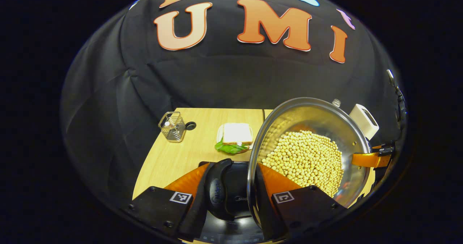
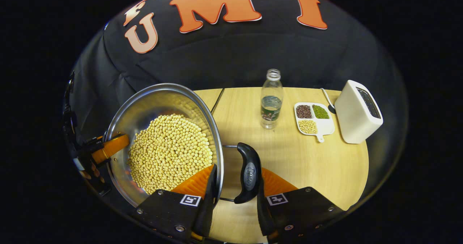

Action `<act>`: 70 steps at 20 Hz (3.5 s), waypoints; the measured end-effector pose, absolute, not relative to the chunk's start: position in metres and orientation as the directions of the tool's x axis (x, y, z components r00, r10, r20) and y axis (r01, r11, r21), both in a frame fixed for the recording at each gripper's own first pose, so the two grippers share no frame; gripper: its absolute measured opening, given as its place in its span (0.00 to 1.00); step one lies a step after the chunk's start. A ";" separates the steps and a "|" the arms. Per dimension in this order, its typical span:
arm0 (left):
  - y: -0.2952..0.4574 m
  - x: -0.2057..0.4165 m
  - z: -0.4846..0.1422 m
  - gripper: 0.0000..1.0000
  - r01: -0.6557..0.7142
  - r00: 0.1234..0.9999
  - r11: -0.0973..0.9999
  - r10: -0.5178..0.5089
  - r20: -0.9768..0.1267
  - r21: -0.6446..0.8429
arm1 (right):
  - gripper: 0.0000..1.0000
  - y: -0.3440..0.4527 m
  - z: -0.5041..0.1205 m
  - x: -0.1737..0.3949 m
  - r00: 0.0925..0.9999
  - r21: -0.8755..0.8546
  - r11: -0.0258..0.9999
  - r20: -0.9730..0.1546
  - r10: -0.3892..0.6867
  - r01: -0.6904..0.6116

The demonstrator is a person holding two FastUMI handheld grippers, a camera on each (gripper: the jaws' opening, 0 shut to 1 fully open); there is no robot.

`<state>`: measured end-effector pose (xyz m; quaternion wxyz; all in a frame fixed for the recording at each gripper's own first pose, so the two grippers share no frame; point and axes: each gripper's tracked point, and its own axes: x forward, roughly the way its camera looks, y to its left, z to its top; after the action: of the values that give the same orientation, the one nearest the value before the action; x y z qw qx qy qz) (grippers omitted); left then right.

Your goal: First push the handle of the pot to place it horizontally, then grasp the pot with both hands and set it on the induction cooktop.

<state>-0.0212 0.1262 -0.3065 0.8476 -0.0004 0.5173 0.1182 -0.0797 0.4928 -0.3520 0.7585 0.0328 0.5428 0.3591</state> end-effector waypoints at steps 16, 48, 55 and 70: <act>0.109 -0.029 -0.306 0.67 -0.267 0.369 0.954 0.229 -0.901 0.133 | 0.52 0.490 -0.346 -0.068 0.100 0.441 0.734 -0.820 0.563 -0.517; 0.053 0.082 -0.196 0.96 -0.200 0.641 0.931 0.361 -0.677 0.307 | 0.94 0.205 -0.189 0.105 0.484 0.368 0.783 -0.630 0.607 -0.502; -0.056 0.163 -0.056 0.96 -0.180 0.852 0.975 0.222 -0.474 0.133 | 0.95 0.037 -0.069 0.153 0.751 0.226 0.877 -0.454 0.480 -0.424; -0.168 0.211 0.207 0.95 -0.063 0.996 0.995 0.058 -0.067 -0.074 | 0.99 -0.076 0.172 0.166 0.934 0.062 0.937 -0.081 0.347 -0.343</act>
<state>0.2108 -0.1682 0.2071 0.9983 -0.0383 0.0326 0.0303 0.1664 -0.0762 0.1721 0.9832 0.0232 0.0456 0.1754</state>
